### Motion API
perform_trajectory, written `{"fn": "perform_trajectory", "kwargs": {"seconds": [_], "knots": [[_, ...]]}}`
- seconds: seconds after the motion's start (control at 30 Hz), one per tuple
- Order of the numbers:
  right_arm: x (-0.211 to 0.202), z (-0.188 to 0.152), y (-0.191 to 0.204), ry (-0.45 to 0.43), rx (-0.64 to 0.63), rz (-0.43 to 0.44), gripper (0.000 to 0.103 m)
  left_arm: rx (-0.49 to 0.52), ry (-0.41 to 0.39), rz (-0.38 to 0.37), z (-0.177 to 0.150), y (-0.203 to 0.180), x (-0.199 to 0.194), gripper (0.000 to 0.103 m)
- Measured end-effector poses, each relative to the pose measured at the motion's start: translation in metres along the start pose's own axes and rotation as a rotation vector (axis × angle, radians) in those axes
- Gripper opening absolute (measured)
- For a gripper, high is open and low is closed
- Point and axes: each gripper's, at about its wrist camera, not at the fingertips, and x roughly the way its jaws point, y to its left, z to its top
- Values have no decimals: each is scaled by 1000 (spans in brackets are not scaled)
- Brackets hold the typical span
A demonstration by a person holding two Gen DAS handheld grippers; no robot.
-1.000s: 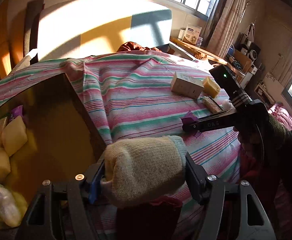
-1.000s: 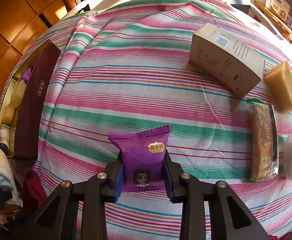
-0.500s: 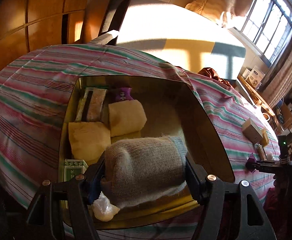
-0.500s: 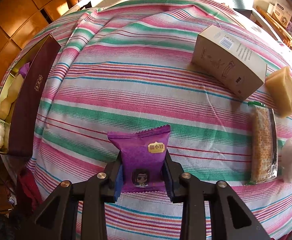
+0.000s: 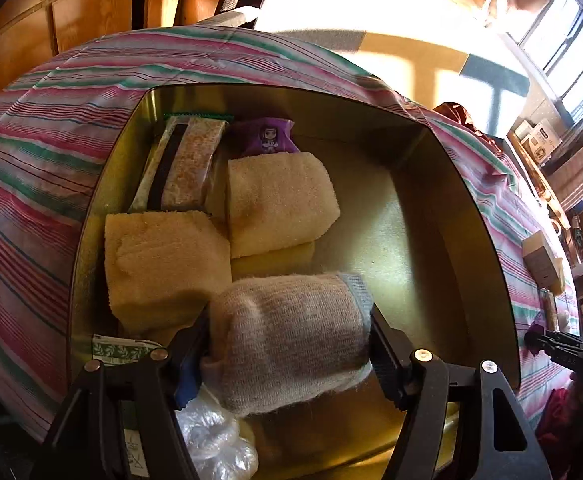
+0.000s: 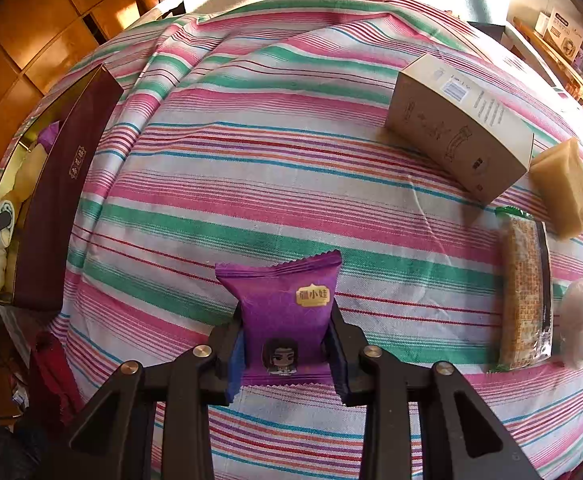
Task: Organize objects
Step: 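Carry the knitted roll into the tray and open the left gripper, then carry the purple candy packet into the tray and open the right gripper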
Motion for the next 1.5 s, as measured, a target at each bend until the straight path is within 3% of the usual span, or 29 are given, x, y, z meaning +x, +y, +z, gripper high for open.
{"fn": "perform_trajectory", "kwargs": {"seconds": [0.1, 0.33, 0.67, 1.03, 1.5], "knots": [[-3, 0, -3, -1, -1, 0, 35, 24, 0, 64, 2, 1, 7, 72], [-3, 3, 2, -2, -3, -1, 35, 42, -35, 63, -2, -2, -4, 88], [-14, 4, -12, -4, -10, -9, 35, 94, -176, 137, -15, -18, -46, 90], [-25, 9, -26, -1, 8, 10, 36, 129, -280, 218, -32, -27, -77, 92], [-43, 18, -34, -15, -13, -17, 35, 130, -285, 179, -43, -33, -88, 92]]}}
